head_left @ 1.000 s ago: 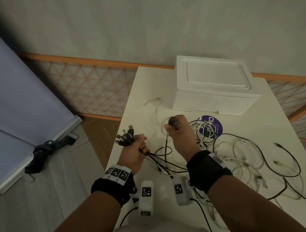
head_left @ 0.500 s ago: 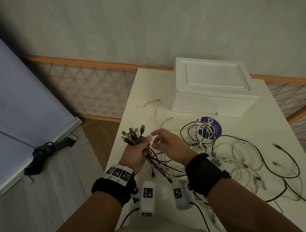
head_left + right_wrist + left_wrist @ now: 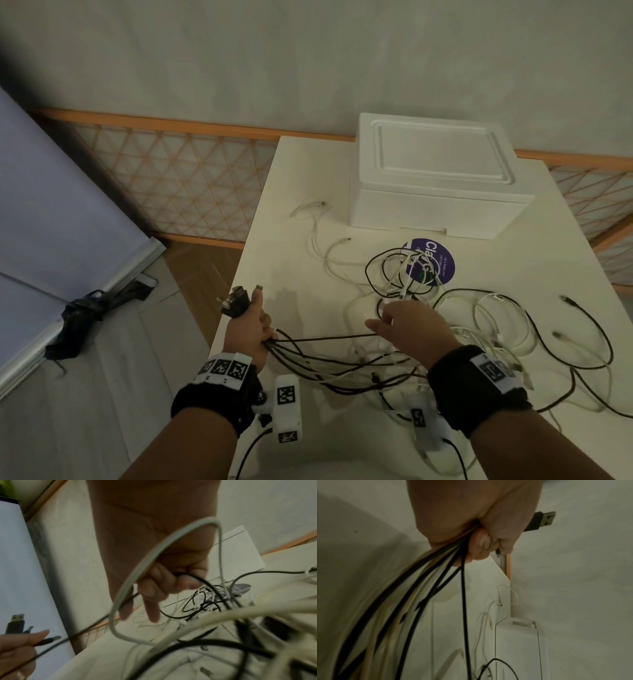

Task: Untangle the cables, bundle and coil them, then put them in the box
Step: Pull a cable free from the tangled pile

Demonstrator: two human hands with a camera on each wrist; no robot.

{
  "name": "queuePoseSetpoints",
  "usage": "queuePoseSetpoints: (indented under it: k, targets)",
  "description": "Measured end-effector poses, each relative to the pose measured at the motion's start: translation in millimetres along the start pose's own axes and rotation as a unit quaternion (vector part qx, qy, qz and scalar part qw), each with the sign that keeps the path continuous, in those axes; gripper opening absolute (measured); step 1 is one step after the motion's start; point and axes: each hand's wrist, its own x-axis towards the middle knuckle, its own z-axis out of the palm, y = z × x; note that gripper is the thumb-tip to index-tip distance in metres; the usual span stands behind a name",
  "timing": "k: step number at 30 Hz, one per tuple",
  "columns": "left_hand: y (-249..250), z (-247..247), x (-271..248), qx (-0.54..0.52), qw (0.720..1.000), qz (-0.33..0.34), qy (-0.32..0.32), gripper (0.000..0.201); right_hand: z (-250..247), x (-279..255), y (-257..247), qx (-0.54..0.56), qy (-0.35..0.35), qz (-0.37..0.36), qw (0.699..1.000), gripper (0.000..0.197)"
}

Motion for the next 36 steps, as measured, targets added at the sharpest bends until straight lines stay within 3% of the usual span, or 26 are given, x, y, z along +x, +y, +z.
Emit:
queuePoseSetpoints:
  k: [4, 7, 9, 11, 15, 19, 22, 25, 28, 30, 32, 36]
  targets:
    - [-7.9, -3.2, 7.6, 0.094, 0.995, 0.006, 0.035, 0.038, 0.2, 6.9, -0.2, -0.023, -0.056, 0.036, 0.997, 0.028]
    - [-5.6, -5.4, 11.6, 0.187, 0.981, 0.018, 0.049, 0.037, -4.9, 16.5, -5.6, -0.069, -0.083, -0.008, 0.994, 0.029]
    - [-5.3, -7.8, 15.7, 0.275, 0.958, 0.052, 0.059, 0.039, -10.4, 26.7, -13.9, -0.032, -0.065, -0.035, 0.997, 0.027]
    - [-7.9, -7.6, 18.5, 0.229, 0.97, 0.078, 0.021, 0.04, -15.1, 42.1, -27.1, 0.029, -0.027, -0.063, 0.997, 0.025]
    - [-8.1, 0.4, 16.2, 0.035, 0.998, 0.029, -0.032, 0.04, -16.2, 89.1, -61.3, 0.09, -0.009, -0.111, 0.99, 0.042]
    - [-0.4, 9.0, 22.1, -0.027, 0.999, 0.014, -0.013, 0.032, -3.3, 129.5, -76.5, 0.019, -0.073, -0.113, 0.991, 0.063]
    - [1.4, 12.4, 24.1, -0.013, 1.0, -0.005, -0.014, 0.018, 7.1, 138.6, -74.8, -0.069, -0.019, -0.096, 0.993, 0.046]
    - [2.1, 17.0, 24.6, 0.007, 0.998, -0.039, -0.043, 0.019, 4.4, 135.2, -77.2, -0.144, 0.026, -0.132, 0.98, 0.026]
    - [5.8, 32.5, 21.6, 0.016, 0.993, -0.064, -0.094, 0.023, -5.2, 117.6, -81.0, -0.089, 0.082, -0.221, 0.968, 0.025]
    - [11.9, 48.2, 15.9, -0.025, 0.991, -0.062, -0.115, 0.023, -9.3, 94.8, -83.6, -0.063, 0.067, -0.287, 0.954, 0.021]
    - [21.9, 61.5, 11.4, -0.077, 0.988, -0.047, -0.126, 0.022, -14.0, 69.1, -79.2, -0.045, 0.042, -0.3, 0.952, 0.018]
    - [38.6, 70.7, 8.9, -0.107, 0.986, -0.021, -0.127, 0.021, -25.5, 30.2, -40.6, 0.044, 0.097, -0.277, 0.955, 0.035]
